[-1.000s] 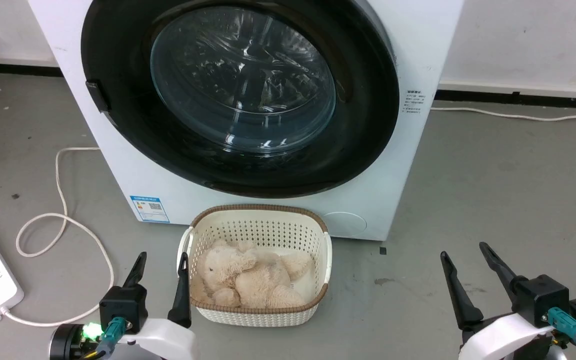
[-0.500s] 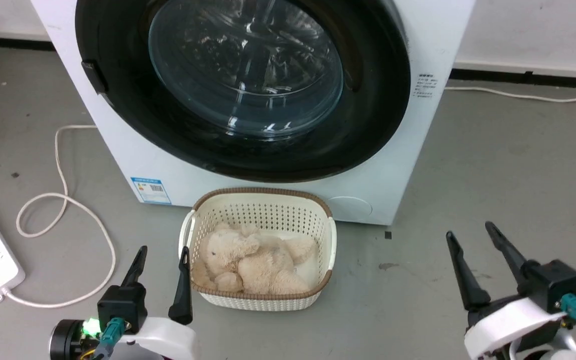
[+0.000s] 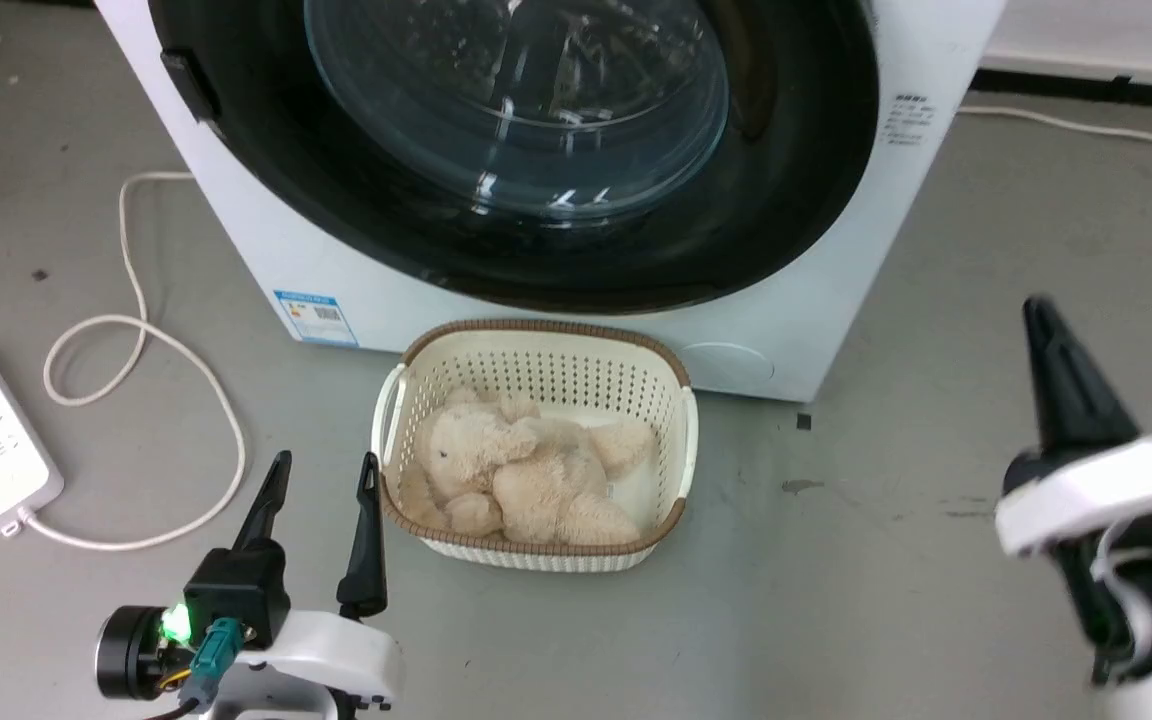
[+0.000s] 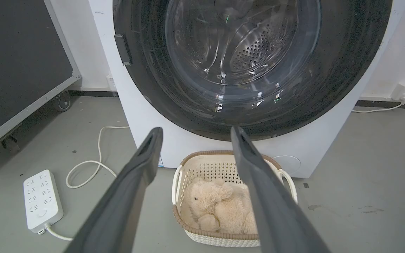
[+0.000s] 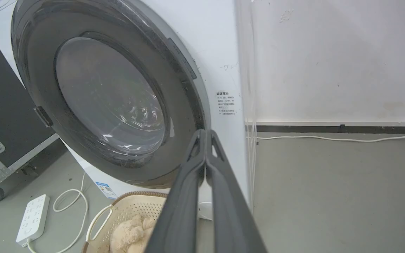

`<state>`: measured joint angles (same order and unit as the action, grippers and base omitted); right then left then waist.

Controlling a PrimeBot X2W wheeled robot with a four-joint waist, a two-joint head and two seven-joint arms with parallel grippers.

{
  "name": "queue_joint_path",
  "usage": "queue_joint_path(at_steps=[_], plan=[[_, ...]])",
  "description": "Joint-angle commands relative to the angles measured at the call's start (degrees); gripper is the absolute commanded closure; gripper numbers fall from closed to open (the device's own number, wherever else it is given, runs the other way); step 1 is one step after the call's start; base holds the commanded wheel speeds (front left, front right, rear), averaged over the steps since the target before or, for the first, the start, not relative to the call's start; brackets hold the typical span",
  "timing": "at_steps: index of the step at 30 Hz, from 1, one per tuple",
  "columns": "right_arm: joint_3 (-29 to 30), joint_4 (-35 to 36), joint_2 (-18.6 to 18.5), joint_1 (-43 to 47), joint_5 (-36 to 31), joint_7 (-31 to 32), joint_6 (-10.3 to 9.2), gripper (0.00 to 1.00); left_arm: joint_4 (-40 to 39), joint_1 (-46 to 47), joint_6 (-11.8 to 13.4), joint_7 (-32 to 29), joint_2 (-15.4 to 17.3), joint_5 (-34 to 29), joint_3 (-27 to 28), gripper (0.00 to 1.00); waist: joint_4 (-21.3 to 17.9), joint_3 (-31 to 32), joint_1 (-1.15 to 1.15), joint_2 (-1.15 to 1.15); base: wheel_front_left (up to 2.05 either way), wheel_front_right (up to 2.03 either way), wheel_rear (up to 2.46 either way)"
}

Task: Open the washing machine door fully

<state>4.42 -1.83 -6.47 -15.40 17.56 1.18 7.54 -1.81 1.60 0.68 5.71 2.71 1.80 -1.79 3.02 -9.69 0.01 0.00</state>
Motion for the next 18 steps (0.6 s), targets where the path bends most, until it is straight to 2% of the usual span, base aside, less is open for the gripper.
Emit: queue_joint_path(at_steps=[1,18], plan=[[0.6,-0.5,-0.1,-2.1,1.4,0.4,-0.02,1.0,-0.3,1.4,0.2,0.6,0.1,0.5,-0.2,0.0,0.3,-0.5,-0.01,0.0,0.0,0.0,0.0],[10.2,-12.5,0.9,-21.9,13.1,12.9,-0.03,1.0,-1.3,3.7,0.3,2.6,0.1,0.9,-0.7,0.0,3.1,-6.4,-0.01,0.0,0.0,0.0,0.0]])
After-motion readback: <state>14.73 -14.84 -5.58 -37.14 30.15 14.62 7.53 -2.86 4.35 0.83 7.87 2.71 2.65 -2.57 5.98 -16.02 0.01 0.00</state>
